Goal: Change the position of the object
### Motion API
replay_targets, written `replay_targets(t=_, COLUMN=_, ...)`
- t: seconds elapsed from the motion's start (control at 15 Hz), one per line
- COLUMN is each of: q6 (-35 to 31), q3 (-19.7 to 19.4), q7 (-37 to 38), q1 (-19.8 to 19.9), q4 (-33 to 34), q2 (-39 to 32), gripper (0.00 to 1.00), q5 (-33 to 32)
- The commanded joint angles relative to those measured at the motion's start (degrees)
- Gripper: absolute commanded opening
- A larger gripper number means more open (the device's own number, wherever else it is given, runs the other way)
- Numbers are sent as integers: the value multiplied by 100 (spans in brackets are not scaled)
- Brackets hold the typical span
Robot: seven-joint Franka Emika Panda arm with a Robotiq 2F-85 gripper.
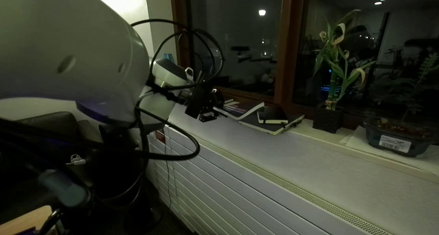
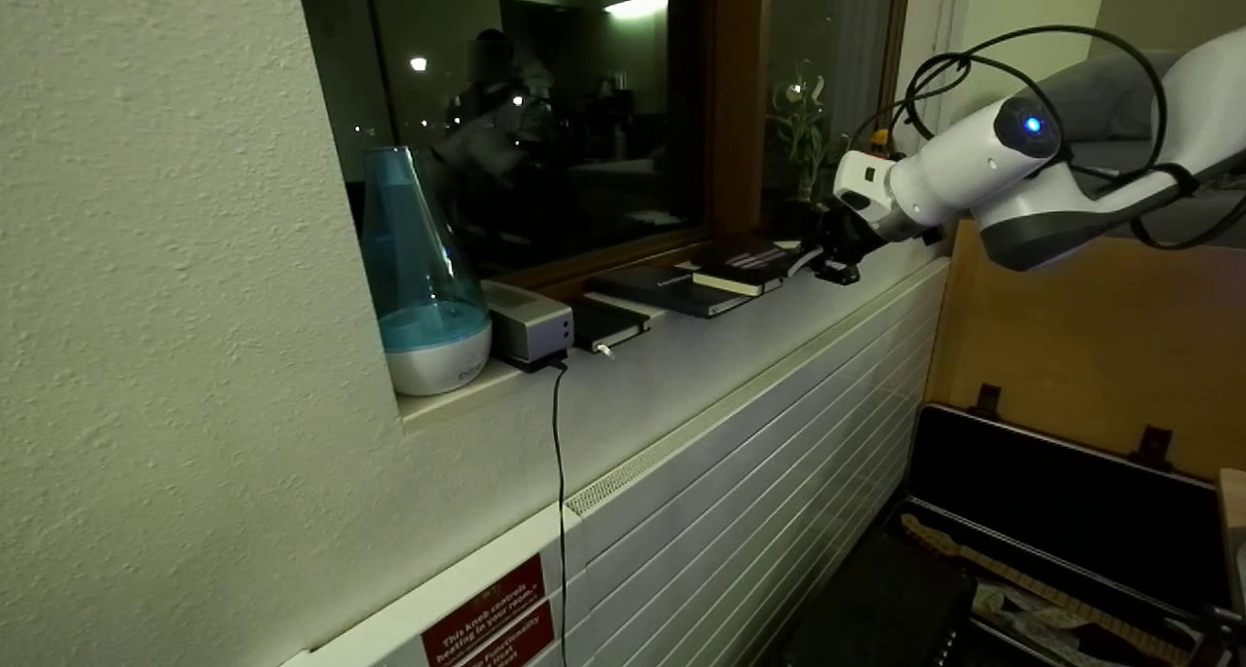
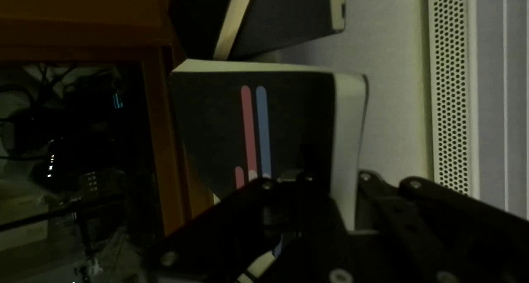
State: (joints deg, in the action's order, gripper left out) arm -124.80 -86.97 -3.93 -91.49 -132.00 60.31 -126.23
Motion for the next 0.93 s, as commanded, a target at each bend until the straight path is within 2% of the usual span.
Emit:
replay_targets(t=0.0, q6=198, q3=-41, q7=125, q1=-116, q4=111, q2=-585, gripper=3, q5=815)
replay_targets(t=0.53, q6=240, q3=-78, q7=55, q1=-384, q4=489, q2=-970, gripper=3, q5=1818)
replay_targets(t=0.87, q6=187, q3=-100, q7=50, q1=-453, q4=589, q2=-1188, gripper=3, q5=2164)
